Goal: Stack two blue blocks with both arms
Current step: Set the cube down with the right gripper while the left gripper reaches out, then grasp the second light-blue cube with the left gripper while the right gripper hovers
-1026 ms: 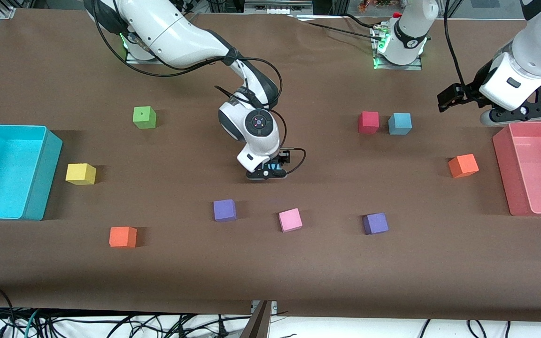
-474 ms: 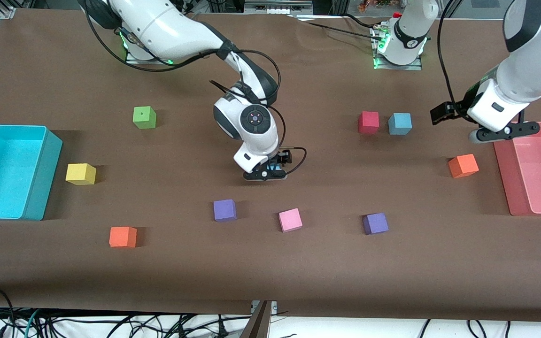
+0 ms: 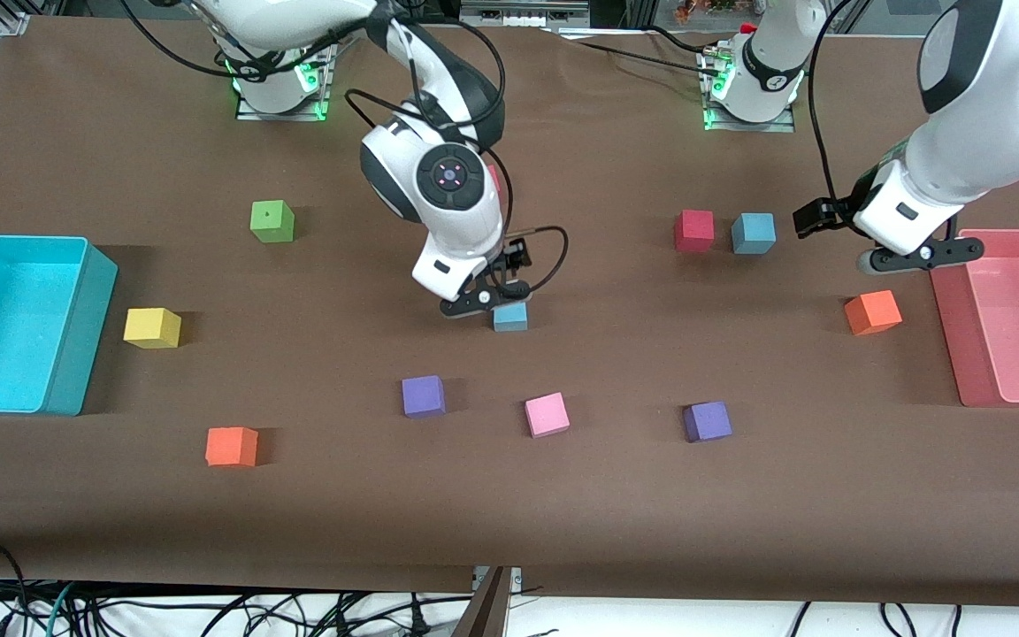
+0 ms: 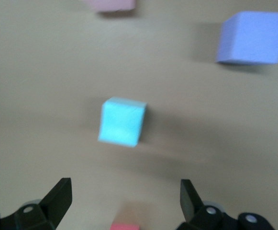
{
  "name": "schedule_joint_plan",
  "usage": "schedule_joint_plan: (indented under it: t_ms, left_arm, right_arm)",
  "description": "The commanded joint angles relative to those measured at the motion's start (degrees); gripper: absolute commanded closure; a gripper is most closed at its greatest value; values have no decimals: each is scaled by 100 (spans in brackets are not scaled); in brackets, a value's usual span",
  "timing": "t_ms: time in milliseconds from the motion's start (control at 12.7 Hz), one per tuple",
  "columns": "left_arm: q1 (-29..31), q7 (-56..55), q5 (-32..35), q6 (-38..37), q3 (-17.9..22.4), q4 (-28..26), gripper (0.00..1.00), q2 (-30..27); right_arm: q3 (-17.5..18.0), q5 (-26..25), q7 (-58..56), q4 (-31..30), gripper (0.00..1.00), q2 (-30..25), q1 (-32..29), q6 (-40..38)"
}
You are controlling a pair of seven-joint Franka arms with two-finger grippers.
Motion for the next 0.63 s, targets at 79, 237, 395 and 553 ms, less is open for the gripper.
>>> schedule_joint_plan:
  t_ms: [79,237,395,553]
  left_arm:
    - [71,678,154,663,188,-762,0,-124]
    - [88,741,163,1067,198,-1306,0,-133]
    - [115,741,172,1620,198,-2131,0,-150]
    - [123,741,172,2340,198,-2862,0,-150]
  right_arm:
    - [-423,1193,-1730,-1133,0,-875,-140,192]
    - [-661,1834,-2739,-1652,0,-1131,-209,770]
    - [-671,2555,-3602,-2328,0,-1316,-333,1612]
    - [-671,3231,-4506,-2908,0,-1360,-412,2422]
